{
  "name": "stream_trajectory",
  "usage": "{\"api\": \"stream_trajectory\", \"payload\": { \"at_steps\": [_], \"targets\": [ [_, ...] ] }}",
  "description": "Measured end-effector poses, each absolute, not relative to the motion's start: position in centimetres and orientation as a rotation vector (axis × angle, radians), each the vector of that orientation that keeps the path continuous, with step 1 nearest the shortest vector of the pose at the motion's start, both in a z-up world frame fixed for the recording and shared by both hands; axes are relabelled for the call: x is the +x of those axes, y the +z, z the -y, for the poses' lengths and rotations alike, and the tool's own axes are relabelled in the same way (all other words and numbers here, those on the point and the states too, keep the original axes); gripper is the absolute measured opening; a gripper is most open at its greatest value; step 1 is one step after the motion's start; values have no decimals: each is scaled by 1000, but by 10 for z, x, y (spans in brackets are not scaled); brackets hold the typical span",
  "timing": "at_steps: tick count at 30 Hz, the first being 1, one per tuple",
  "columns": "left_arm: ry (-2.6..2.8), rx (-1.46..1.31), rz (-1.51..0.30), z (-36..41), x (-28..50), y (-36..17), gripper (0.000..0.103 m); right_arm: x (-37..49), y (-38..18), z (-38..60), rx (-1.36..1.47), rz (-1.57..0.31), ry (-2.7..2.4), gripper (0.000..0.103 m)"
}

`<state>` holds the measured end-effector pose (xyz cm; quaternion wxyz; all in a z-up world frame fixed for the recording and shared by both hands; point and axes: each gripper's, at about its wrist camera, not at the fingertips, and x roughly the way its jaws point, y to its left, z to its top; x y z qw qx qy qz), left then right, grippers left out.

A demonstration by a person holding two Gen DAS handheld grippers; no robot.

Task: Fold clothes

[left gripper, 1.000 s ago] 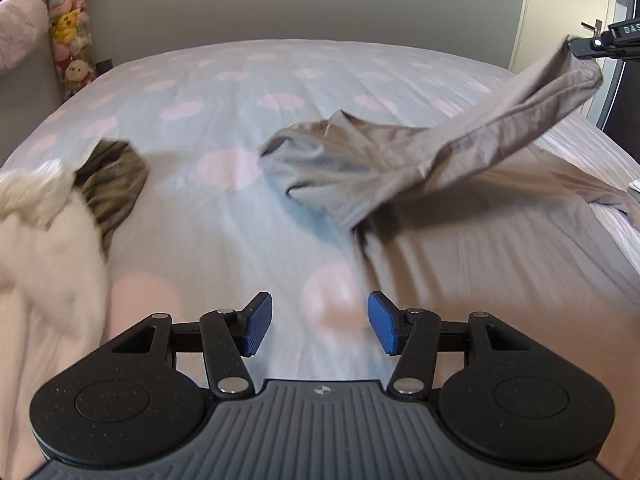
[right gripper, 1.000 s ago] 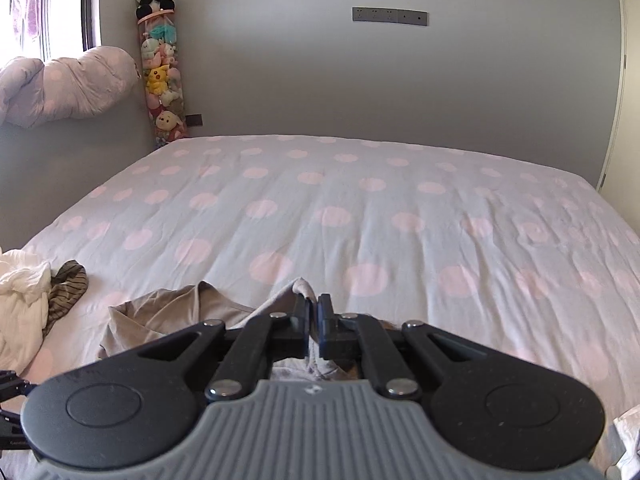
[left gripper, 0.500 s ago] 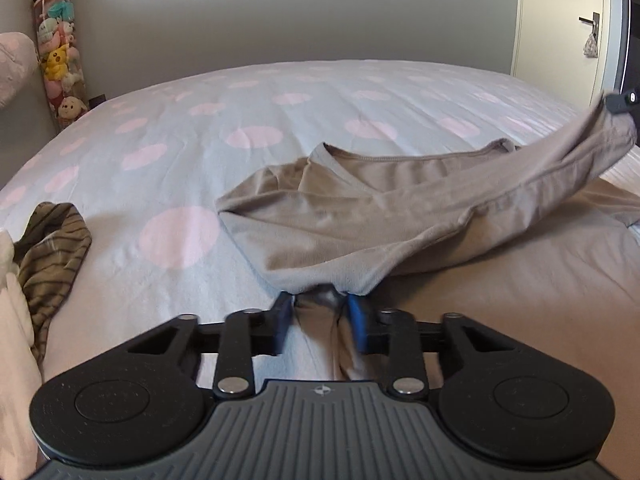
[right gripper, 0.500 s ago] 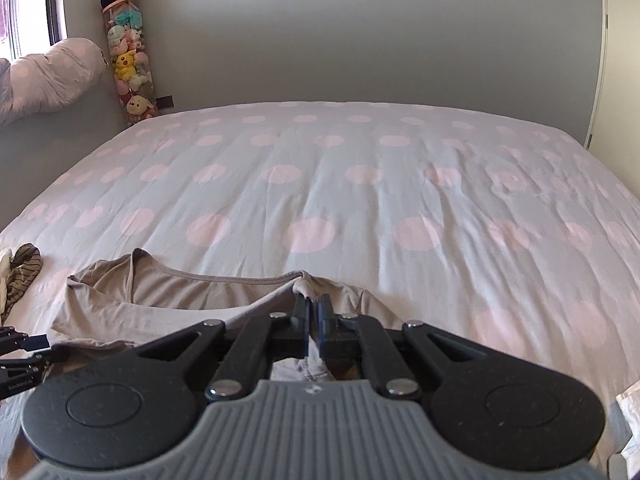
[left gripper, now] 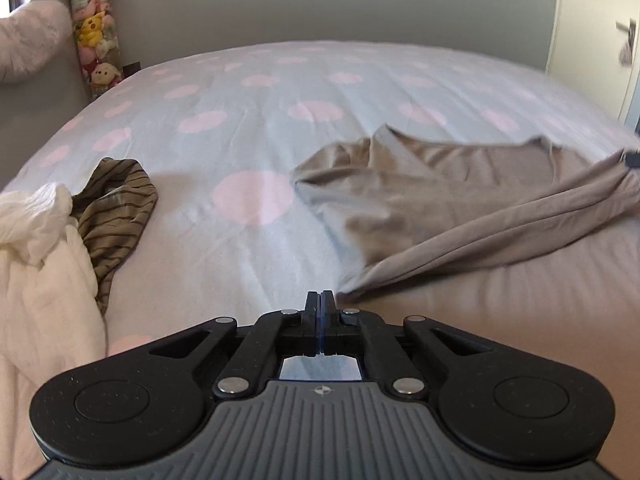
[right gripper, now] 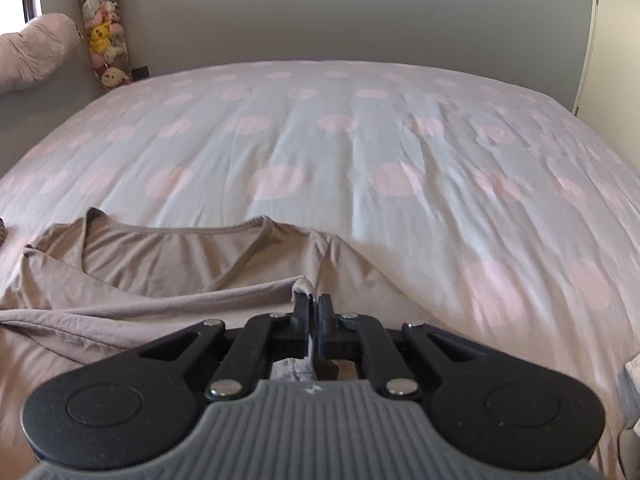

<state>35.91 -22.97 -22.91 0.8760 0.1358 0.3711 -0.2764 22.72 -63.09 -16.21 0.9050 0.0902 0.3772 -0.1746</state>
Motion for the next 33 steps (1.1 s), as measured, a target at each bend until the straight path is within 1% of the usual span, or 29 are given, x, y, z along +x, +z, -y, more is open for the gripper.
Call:
{"api": "stream_trajectory", "payload": {
  "at_steps": [4,5,7,9,12,14,15,16,18,20,21,22,23,24,25,26,28,30,33],
  "targets": [
    [-584,260,-788,226,362,-229,0,216,-174,640,248,-824,-361,7],
    [-584,256,-789,225,363,-229,0,212,-174,641,236,-828,-367,9],
    [-594,255,-787,225,363,-228,0,205,-171,643,218,-822,-394,18],
    [-607,265,-781,227,361,-225,0,197,-166,647,234,-810,-395,23],
    [-641,285,-769,232,359,-219,0,187,-162,648,270,-803,-366,24],
    [-671,313,-757,236,356,-216,1,183,-162,645,297,-800,-331,25],
    [-685,334,-753,239,354,-216,7,181,-163,642,308,-799,-308,32],
    [-700,357,-749,242,352,-216,15,181,-165,639,314,-802,-289,35],
    [-715,389,-742,246,349,-218,23,181,-173,631,304,-823,-275,35],
    [-722,416,-737,249,347,-221,25,183,-181,627,288,-845,-282,35],
    [-718,425,-736,251,348,-224,25,183,-184,626,293,-851,-282,31],
    [-713,427,-736,252,348,-226,25,183,-186,626,301,-851,-280,12],
    [-711,419,-739,252,350,-228,25,182,-186,625,302,-847,-276,5],
    [-712,400,-739,251,351,-228,21,180,-185,623,292,-840,-272,3],
    [-712,384,-740,250,353,-228,11,179,-183,622,276,-835,-268,3],
    [-711,371,-742,250,355,-228,8,178,-181,621,266,-833,-263,2],
    [-705,366,-734,250,356,-227,5,175,-179,621,255,-833,-252,1],
    [-706,362,-735,249,356,-226,5,174,-178,620,236,-833,-248,1],
    [-703,367,-736,248,356,-226,5,176,-178,617,164,-836,-258,13]
  ]
}}
